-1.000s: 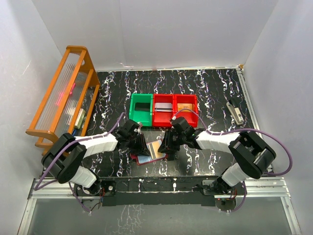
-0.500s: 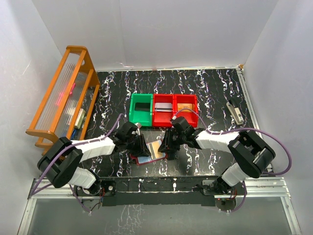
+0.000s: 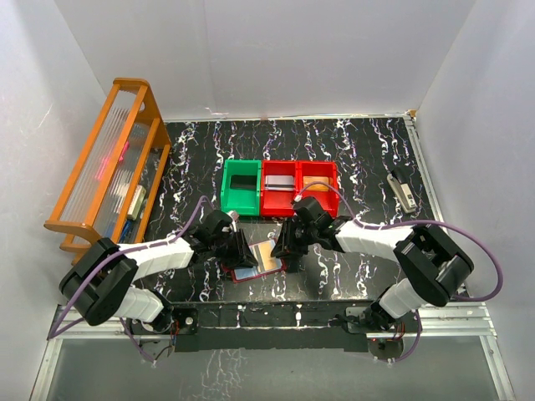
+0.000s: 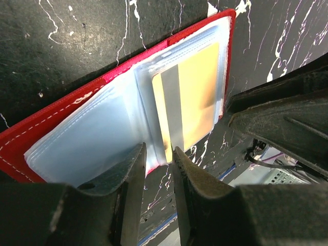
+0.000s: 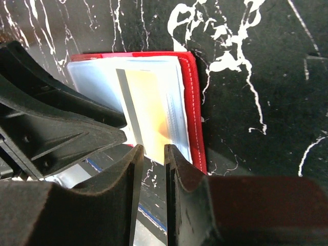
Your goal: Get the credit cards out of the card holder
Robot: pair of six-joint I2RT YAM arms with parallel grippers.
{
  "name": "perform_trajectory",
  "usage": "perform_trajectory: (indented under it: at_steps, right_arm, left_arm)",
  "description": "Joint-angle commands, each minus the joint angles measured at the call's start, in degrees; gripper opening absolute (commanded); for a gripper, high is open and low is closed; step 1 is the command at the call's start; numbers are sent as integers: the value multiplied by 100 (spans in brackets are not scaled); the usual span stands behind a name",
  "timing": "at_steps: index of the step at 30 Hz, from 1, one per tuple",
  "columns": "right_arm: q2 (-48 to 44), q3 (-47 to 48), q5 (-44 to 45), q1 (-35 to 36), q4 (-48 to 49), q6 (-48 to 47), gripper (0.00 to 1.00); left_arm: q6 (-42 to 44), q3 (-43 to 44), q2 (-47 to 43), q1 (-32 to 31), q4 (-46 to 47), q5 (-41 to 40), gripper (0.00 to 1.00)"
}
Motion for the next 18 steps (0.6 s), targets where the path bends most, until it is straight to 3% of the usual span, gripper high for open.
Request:
perform_trajectory:
  at_steps: [1, 18]
  right_arm:
    - [-89, -63, -356, -24, 660, 190, 22]
    - [346, -430, -636, 15, 1155, 450, 21]
  left_arm:
    - [35, -69, -17, -23, -217, -77, 27]
    - [-34, -93, 201, -22, 44, 79, 29]
